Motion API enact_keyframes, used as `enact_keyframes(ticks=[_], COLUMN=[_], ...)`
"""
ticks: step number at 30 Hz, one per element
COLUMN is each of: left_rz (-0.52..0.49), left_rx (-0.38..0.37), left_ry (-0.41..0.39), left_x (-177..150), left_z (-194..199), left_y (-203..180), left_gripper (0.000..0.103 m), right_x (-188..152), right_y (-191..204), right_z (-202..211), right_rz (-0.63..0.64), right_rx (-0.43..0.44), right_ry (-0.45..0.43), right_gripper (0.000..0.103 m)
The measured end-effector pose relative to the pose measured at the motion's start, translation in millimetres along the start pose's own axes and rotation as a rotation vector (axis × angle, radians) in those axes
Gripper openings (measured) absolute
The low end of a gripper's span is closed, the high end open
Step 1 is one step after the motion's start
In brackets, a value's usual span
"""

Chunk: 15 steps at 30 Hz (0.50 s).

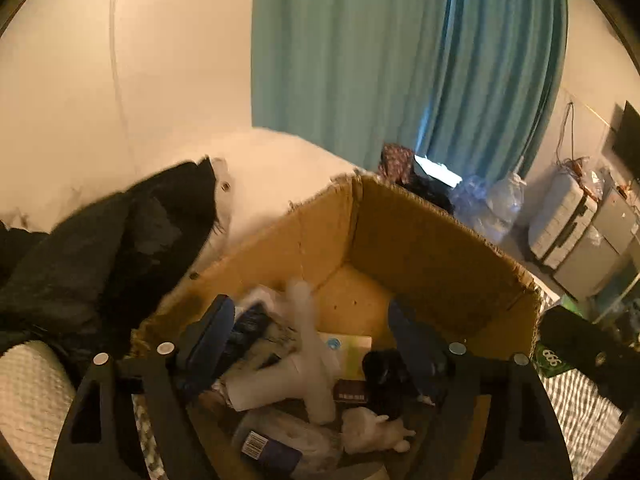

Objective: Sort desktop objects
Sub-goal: 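Carry the white tube with left tool into the cardboard box and release, then grasp the green snack bag with left tool while right tool grasps the foil blister pack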

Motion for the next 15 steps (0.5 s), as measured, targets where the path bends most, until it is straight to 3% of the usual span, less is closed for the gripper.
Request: enact_keyframes(ticks=[2,5,8,11,15], left_rz=[0.010,-0.023,-0.095,-0.159,-0.083], left_rx=[0.010,0.008,0.005,-0.051,-0.188], left_ry=[-0.026,-0.064,-0.148,-0.229,-0.145], left_x=[0.5,1.6,7.0,4.5,-21.2], left_z=[7.2,23.4,53.8,89.4,106.0], left_y=[1.1,-7.3,-29.5,-59.7,-92.6], left_gripper=[0.098,0.098,0.103,0.103,0.103], right_x=[2.5,3.0,-4.2,-21.2,-57.8], right_y=[-6.2,-23.4,-54.2,-93.3,-145.9], right_z=[15.9,50.7,96.9,147.7,193.6], right_rz=[-0.012,-0.037,-0.024,-0.015,-0.054], right_rx=[-0.009,-0.020,-0.088,-0.193,-0.270], right_ry=[-0.028,-0.076,-0.128,-0.178,-0.176], right_gripper=[0.059,0.059,0.061,0.075,0.078])
Point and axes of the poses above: each gripper's, at about its wrist camera, not at the fingertips, and z roughly against the way its jaws point, y to its left, x to its top, the point moved 9 cm from there along -z, roughly the way its jaws point, and after that the axes turned 3 degrees about x, right-handed, at the moved point
